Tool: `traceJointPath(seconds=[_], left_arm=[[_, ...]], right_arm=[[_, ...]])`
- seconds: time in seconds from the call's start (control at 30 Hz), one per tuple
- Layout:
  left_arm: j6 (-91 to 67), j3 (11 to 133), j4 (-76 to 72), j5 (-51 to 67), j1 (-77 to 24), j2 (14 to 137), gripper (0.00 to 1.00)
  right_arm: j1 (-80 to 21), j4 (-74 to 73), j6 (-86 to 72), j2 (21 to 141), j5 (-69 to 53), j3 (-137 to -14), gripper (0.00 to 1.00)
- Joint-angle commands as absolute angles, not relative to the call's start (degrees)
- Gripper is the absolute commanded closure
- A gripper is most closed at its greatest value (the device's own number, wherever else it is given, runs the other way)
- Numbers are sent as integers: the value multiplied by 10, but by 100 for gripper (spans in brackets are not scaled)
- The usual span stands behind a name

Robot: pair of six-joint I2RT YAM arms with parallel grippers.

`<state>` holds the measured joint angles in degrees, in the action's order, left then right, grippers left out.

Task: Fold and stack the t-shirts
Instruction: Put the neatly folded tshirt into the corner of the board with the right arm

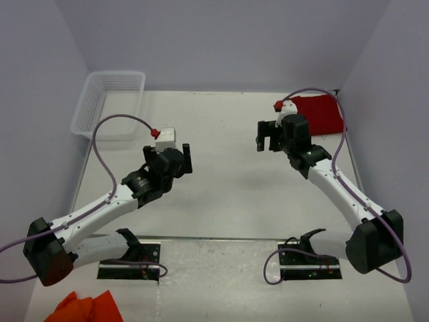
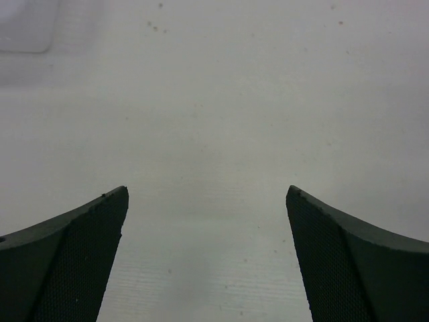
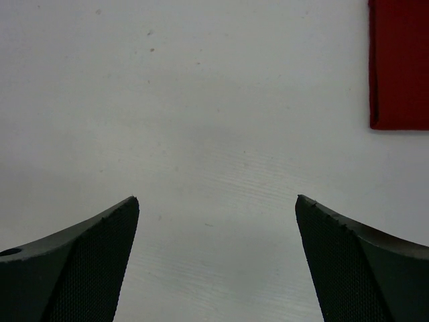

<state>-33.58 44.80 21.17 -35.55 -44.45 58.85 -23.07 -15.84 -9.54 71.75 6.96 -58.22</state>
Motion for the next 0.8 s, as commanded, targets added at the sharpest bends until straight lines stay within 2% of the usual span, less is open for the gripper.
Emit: traceJointPath(seconds=[0.0,0.07,0.27,0.33,0.77], left_arm=[[-257,490,151,-546,-447,647,0],[-215,492,121,-583,-447,671,0],[-147,440,-37,-564,-447,652,0],[-151,434,-46,-549,-447,647,0],[-136,429,-46,-570,-444,655,0]], right_arm=[[-183,-95,-95,696,18,-538,1],[-163,-52,-96,687,4,-494,1],[-116,-23,-91,693,9,-475,1],[-115,-56,-97,693,4,-496,1],[-115,-4,-147,671,16,-468,1]])
